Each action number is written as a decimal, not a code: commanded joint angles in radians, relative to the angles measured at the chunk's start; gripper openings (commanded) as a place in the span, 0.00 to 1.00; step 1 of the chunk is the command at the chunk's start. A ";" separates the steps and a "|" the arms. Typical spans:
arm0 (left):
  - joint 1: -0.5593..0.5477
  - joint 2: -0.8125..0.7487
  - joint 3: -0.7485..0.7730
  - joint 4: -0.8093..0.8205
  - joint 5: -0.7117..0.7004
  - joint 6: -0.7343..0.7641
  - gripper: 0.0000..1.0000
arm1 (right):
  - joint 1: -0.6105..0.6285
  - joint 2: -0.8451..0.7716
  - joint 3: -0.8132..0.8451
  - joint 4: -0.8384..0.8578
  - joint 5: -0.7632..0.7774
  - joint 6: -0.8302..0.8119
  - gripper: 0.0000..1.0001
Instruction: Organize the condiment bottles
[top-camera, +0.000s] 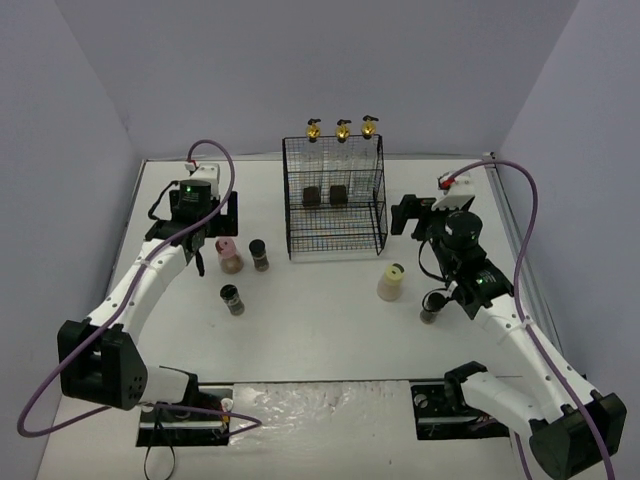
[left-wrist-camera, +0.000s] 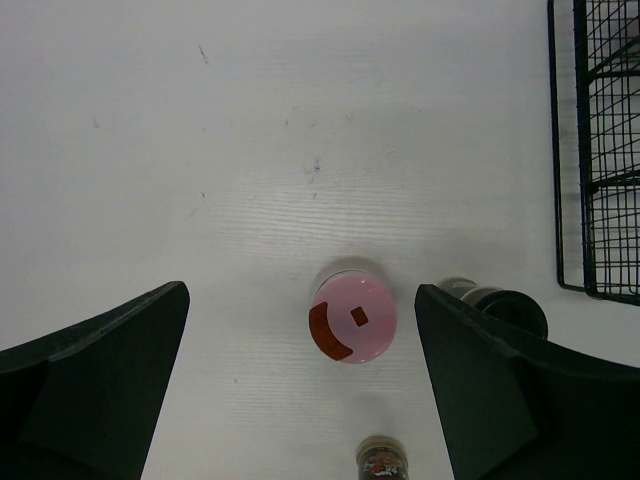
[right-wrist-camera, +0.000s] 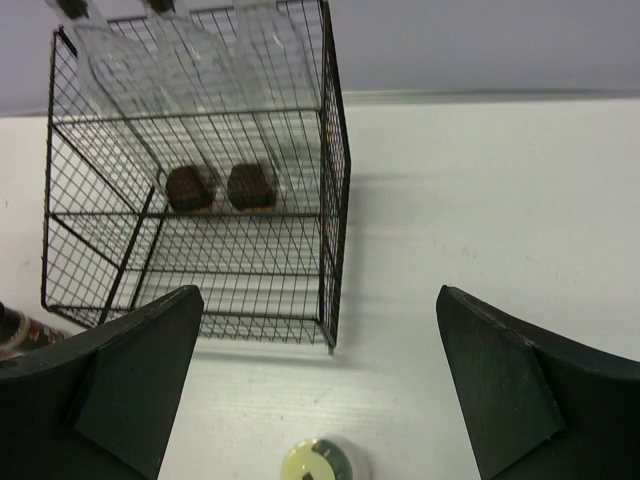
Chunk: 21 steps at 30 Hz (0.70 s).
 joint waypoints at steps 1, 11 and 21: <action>0.009 0.026 0.090 -0.079 0.055 -0.022 0.92 | 0.008 -0.080 -0.056 0.045 -0.024 0.047 1.00; 0.009 0.123 0.097 -0.174 0.058 -0.123 0.85 | 0.006 -0.142 -0.113 0.043 -0.020 0.038 1.00; 0.009 0.185 0.121 -0.185 0.068 -0.149 0.76 | 0.008 -0.165 -0.140 0.047 -0.006 0.034 1.00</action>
